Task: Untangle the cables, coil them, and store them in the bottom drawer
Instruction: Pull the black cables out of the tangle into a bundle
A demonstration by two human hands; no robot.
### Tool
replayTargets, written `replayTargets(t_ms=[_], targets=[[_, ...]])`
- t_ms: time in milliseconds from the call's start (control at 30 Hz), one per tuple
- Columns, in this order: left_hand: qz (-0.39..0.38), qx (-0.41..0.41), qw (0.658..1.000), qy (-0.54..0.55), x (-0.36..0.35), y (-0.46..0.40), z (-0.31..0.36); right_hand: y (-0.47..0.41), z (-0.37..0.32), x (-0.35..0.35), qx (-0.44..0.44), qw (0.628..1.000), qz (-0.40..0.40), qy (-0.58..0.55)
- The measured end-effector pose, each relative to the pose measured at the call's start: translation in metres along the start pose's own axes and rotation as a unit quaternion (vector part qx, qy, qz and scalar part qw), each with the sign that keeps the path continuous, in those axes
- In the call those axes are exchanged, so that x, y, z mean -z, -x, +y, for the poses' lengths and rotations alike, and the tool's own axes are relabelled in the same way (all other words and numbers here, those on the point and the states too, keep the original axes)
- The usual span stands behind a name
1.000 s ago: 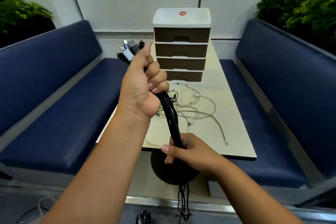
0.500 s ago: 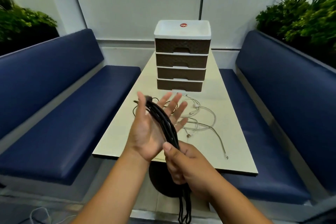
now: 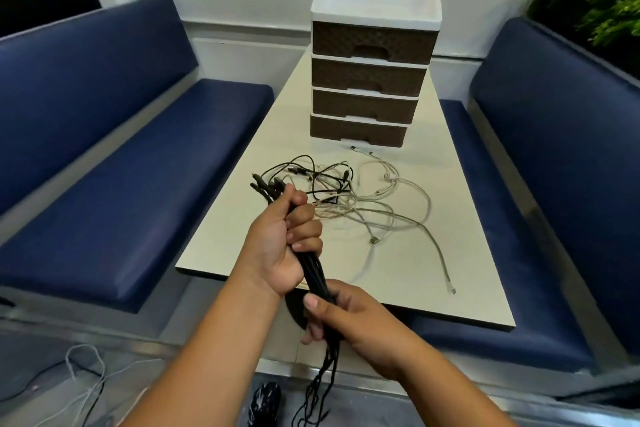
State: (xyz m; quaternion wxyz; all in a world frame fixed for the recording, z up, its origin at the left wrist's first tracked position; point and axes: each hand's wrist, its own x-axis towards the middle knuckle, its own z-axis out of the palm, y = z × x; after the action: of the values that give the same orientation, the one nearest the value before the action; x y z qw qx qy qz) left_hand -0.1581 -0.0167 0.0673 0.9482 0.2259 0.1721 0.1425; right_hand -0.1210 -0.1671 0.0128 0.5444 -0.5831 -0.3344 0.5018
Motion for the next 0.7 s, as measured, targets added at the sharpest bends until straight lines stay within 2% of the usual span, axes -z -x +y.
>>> replayTargets(t_ms=[100, 267, 333, 400, 467, 567, 633, 700], targets=[[0.042, -0.028, 0.994, -0.096, 0.003, -0.008, 0.008, -0.016, 0.005, 0.005, -0.027, 0.999, -0.002, 0.039], [0.043, -0.052, 0.979, -0.191, 0.007, -0.026, 0.033, -0.047, -0.005, 0.022, -0.045, 0.997, -0.024, 0.065], [0.048, -0.060, 0.977, -0.198, 0.009, -0.034, 0.047, -0.062, -0.011, 0.032, -0.040, 0.995, 0.014, 0.089], [0.047, -0.061, 0.979, -0.191, 0.013, -0.043, 0.062, -0.084, -0.015, 0.042, -0.023, 0.985, 0.101, 0.137], [0.044, -0.051, 0.979, -0.190, 0.018, -0.053, 0.076, -0.108, -0.021, 0.053, 0.000, 0.952, 0.199, 0.232], [0.035, -0.033, 0.979, -0.197, 0.024, -0.067, 0.092, -0.141, -0.031, 0.067, 0.063, 0.862, 0.278, 0.420], [0.031, -0.020, 0.979, -0.202, 0.027, -0.076, 0.101, -0.160, -0.035, 0.074, 0.094, 0.803, 0.264, 0.527], [0.030, -0.009, 0.977, -0.211, 0.030, -0.083, 0.109, -0.175, -0.037, 0.076, 0.075, 0.747, 0.227, 0.621]])
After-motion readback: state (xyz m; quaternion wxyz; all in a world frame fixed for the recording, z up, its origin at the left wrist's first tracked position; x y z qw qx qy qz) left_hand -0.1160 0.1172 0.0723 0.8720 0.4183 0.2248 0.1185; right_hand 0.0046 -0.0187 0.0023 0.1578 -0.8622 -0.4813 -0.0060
